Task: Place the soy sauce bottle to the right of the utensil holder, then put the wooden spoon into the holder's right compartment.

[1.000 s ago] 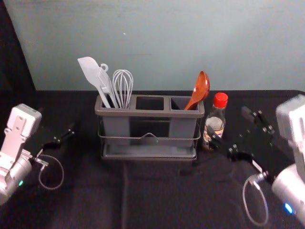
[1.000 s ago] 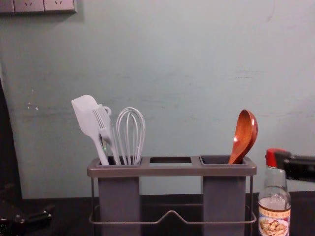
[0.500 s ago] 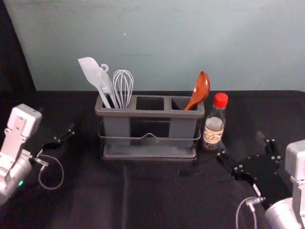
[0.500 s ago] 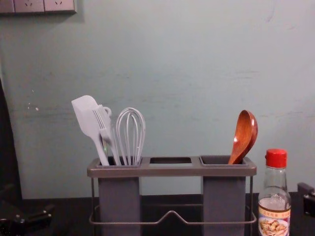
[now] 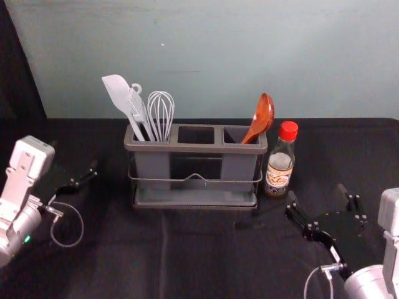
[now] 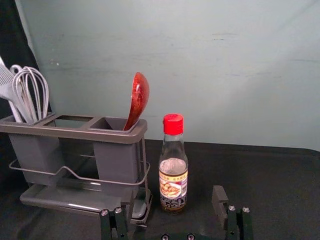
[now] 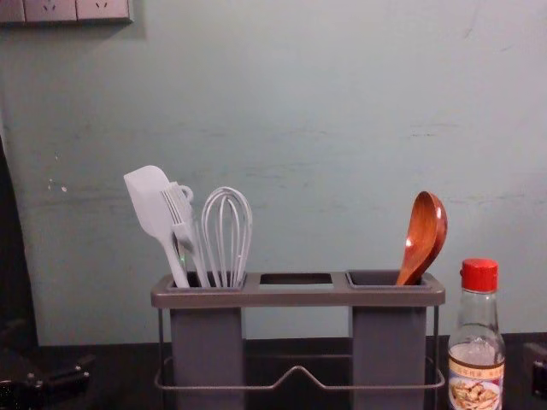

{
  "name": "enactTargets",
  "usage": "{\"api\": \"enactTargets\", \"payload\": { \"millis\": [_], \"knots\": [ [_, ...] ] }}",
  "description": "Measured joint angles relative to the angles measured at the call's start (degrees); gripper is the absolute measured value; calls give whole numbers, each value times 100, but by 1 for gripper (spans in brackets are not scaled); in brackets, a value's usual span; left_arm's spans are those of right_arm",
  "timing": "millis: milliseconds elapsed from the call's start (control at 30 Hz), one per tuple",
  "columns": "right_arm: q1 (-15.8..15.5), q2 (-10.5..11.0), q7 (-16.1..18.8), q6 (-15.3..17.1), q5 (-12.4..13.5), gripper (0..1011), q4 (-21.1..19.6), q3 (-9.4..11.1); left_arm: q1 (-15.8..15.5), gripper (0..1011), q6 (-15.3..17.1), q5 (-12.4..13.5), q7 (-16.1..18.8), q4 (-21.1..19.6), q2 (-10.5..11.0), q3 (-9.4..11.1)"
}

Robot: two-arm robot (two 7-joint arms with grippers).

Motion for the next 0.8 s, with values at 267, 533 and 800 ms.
{"api": "enactTargets", "payload": {
  "millis": [267,533,800],
  "knots": [
    [15,-3,48,65,-64,1004,-2,-4,0,1012,0,0,0,0,0,0],
    [12,-2,46,58,-55,1004,-5,-5,0,1012,0,0,0,0,0,0],
    [8,-2,45,49,-48,1004,-10,-5,0,1012,0,0,0,0,0,0]
  ]
}}
